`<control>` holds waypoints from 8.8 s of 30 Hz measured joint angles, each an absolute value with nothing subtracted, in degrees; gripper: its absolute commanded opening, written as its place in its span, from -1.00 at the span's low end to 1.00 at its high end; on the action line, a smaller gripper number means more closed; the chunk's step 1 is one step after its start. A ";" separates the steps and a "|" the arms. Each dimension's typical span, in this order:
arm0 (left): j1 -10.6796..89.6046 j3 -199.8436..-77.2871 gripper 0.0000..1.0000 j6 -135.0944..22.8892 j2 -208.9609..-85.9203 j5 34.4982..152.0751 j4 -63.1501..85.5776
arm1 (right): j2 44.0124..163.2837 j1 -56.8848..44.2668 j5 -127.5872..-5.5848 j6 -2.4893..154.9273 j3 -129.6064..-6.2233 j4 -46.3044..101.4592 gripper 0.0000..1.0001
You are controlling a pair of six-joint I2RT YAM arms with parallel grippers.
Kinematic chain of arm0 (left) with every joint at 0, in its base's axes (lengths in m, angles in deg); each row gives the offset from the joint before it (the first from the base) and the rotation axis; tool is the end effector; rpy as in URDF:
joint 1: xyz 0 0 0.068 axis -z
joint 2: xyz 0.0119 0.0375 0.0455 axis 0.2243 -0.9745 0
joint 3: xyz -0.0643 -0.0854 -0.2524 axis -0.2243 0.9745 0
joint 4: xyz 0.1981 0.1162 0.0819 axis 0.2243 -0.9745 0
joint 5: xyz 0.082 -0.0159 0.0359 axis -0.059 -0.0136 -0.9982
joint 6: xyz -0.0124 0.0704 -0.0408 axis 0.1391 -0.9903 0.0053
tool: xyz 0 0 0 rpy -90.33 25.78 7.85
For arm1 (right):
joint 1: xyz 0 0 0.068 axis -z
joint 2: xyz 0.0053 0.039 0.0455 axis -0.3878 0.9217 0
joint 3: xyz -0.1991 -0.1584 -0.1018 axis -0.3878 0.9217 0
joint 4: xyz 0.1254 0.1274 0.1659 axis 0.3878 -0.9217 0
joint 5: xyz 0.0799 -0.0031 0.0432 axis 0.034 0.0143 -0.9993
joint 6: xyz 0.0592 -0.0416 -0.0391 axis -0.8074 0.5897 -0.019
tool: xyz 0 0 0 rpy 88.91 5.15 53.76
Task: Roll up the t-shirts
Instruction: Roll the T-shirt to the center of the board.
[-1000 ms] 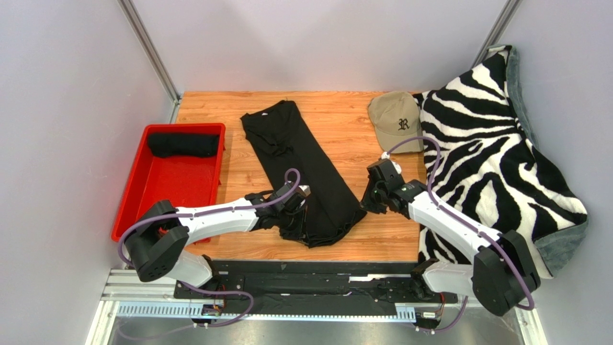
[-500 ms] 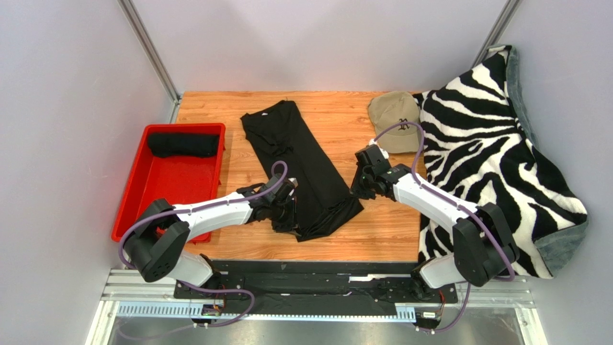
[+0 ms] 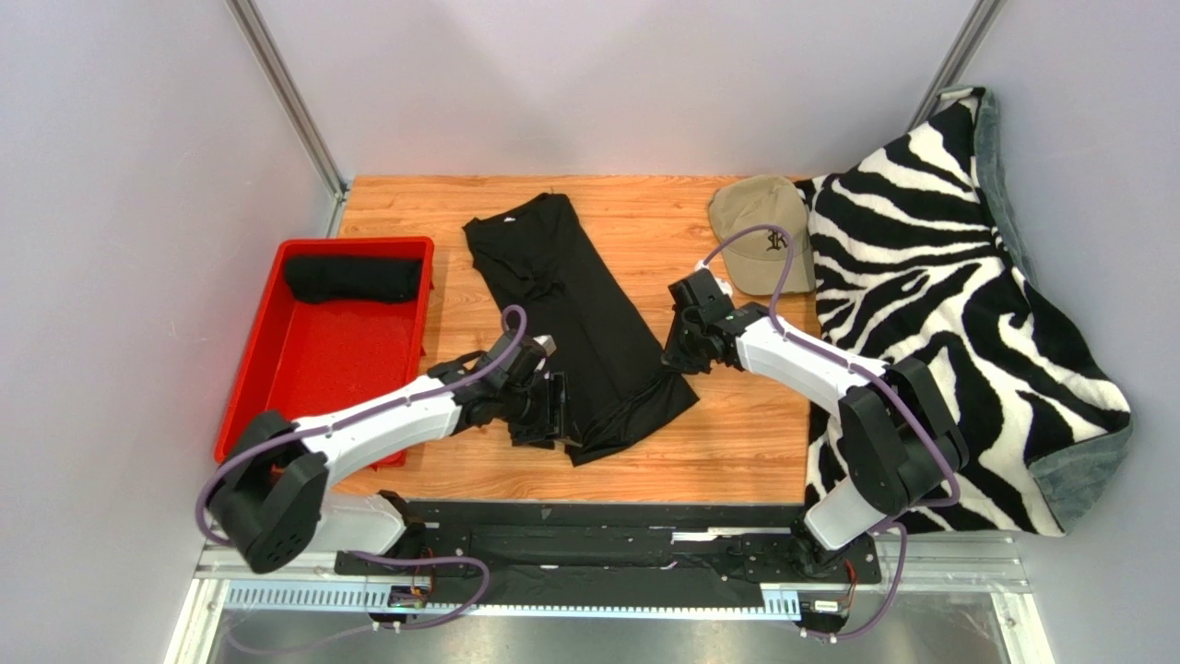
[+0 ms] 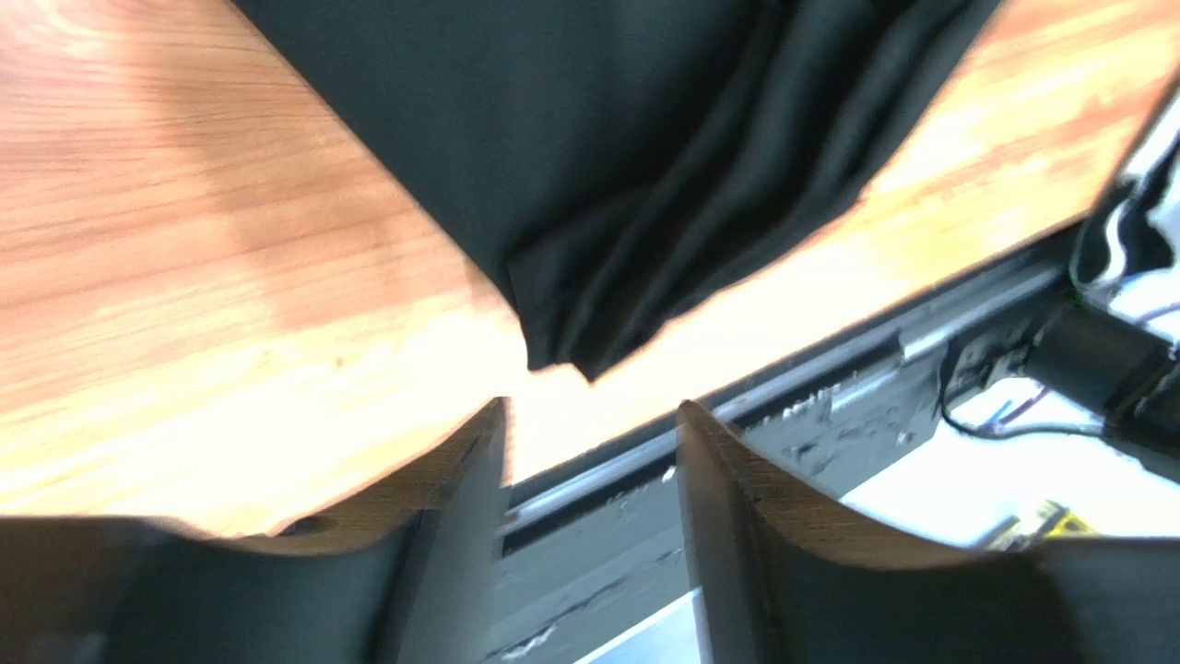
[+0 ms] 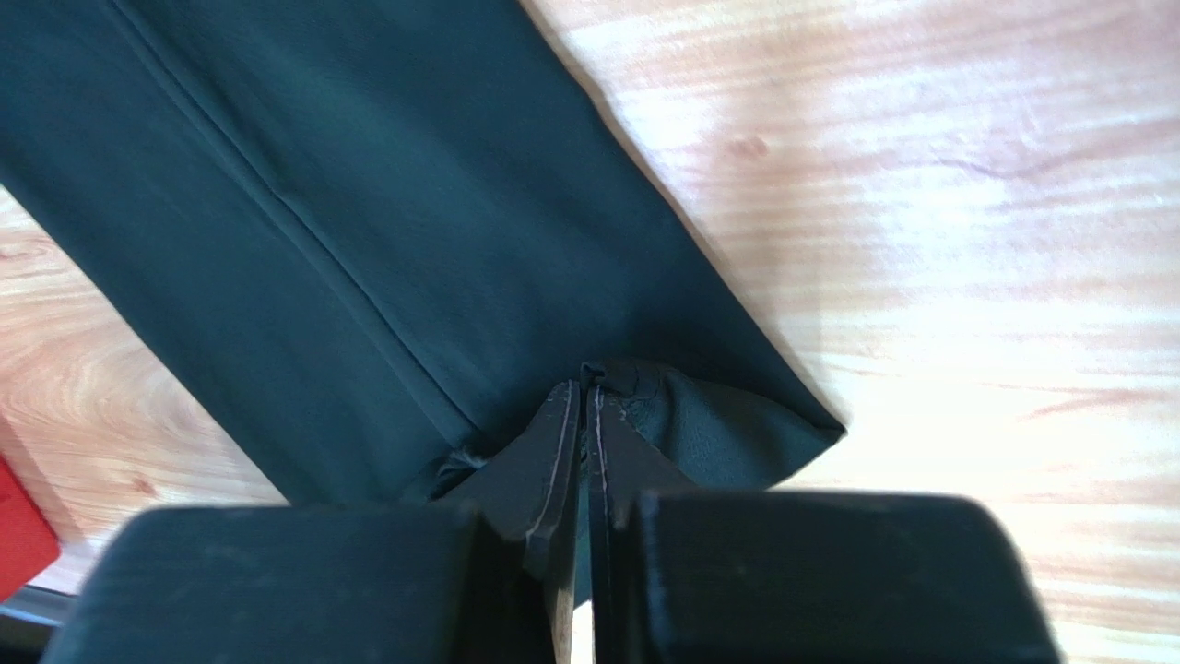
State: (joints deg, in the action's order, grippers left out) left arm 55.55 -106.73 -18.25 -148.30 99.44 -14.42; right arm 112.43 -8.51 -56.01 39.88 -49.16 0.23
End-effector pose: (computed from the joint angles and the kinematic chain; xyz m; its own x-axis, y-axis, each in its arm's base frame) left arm 0.1706 -0.1810 0.1636 -0.9810 -0.0975 -0.1676 0.0052 0.8508 -0.5255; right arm 0.2688 0.1594 0.1789 -0.8853 0.2609 -0.3850 0.1474 0.9426 0.2997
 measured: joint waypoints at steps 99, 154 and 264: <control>59.79 -121.29 -0.11 -42.14 -161.90 94.15 -21.52 | 114.49 -8.10 -56.05 40.25 -49.56 3.07 -0.95; 56.36 -134.62 -0.90 -44.68 -172.24 86.24 -32.10 | 118.09 -5.96 -55.85 39.79 -49.56 8.12 -0.96; 57.80 -118.23 -0.77 -28.02 -166.29 91.88 -10.81 | 115.78 -9.61 -65.73 41.04 -42.93 10.04 -0.62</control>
